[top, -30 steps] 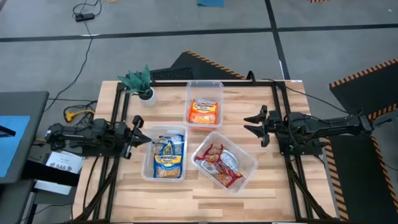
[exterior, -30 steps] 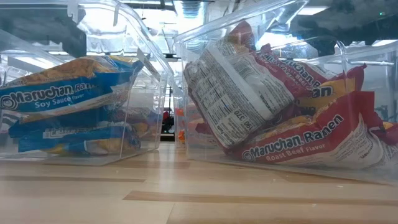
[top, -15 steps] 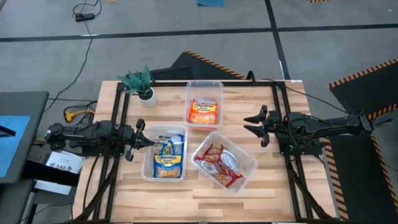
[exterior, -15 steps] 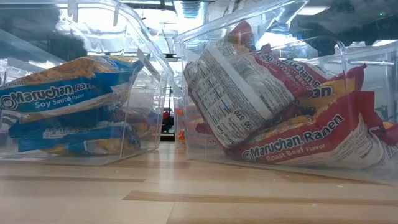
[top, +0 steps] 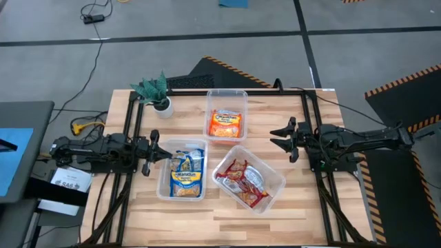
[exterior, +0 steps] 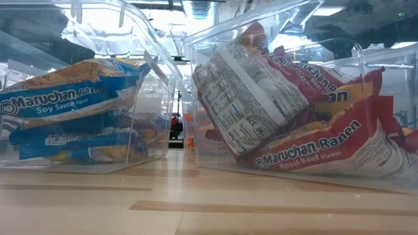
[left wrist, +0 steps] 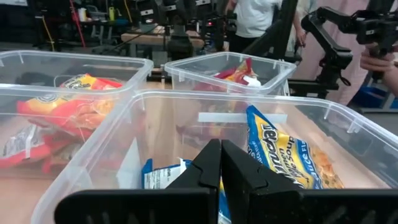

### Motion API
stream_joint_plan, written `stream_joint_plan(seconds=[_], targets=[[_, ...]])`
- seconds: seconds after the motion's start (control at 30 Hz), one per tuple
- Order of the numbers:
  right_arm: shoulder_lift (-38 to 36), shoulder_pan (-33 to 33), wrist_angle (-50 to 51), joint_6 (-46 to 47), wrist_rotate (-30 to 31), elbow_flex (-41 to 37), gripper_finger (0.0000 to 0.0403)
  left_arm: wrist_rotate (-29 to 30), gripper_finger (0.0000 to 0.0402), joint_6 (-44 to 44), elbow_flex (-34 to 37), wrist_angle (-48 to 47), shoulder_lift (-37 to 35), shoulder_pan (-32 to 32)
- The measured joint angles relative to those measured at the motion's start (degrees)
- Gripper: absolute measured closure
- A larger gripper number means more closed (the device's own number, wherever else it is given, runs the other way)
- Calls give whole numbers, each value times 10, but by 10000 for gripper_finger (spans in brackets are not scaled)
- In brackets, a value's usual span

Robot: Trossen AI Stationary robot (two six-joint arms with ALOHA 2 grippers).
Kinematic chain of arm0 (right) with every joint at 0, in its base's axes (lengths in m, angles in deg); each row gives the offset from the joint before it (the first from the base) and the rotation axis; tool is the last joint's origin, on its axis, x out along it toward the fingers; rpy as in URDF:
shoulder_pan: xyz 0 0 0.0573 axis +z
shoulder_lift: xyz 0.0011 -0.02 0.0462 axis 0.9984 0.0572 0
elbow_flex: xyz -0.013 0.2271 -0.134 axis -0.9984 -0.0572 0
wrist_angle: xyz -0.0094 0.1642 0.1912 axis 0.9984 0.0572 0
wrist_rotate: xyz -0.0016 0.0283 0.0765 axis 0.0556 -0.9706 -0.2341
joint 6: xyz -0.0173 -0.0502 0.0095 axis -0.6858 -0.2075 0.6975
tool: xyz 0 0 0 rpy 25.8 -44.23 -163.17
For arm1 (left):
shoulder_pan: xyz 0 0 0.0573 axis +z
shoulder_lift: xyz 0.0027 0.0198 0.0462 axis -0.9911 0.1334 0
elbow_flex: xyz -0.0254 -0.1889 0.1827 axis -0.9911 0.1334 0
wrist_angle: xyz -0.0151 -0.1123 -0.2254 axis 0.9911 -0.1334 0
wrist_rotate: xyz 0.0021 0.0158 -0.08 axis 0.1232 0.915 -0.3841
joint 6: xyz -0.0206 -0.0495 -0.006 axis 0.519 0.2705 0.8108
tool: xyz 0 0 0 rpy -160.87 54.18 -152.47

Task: Sort Maruchan noodles
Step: Return to Home Position

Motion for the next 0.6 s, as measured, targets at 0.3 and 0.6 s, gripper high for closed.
stream_joint_plan(seconds=[0.3,0.6], targets=[[0,0,-1,0,0,0,221,2,401,-13,-1,-4,0,0],[0,0,4,1,0,0,221,2,401,-13,-1,-5,0,0]])
